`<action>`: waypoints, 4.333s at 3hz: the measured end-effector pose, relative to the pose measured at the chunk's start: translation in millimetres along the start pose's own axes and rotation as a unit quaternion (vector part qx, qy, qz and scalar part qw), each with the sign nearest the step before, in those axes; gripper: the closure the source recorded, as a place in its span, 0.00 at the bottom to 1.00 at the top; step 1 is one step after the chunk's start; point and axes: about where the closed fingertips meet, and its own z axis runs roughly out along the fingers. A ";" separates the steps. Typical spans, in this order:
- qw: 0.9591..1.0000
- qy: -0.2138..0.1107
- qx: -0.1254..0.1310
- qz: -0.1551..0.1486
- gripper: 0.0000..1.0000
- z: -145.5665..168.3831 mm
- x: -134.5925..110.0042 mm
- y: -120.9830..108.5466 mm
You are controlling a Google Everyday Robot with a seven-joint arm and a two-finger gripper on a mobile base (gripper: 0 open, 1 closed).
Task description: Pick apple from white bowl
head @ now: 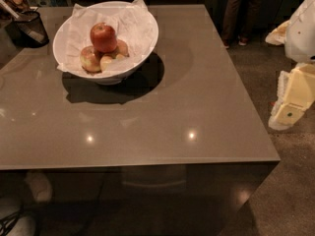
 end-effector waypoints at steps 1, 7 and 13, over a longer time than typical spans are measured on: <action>1.000 0.000 0.000 0.000 0.00 0.0 0.0 0.0; 0.995 -0.078 -0.027 -0.056 0.00 25.7 -166.6 -52.1; 0.988 -0.143 -0.035 -0.053 0.00 42.0 -277.2 -111.0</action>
Offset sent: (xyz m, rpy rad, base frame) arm 0.0414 0.0154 0.0254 0.1602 -0.0362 -0.2310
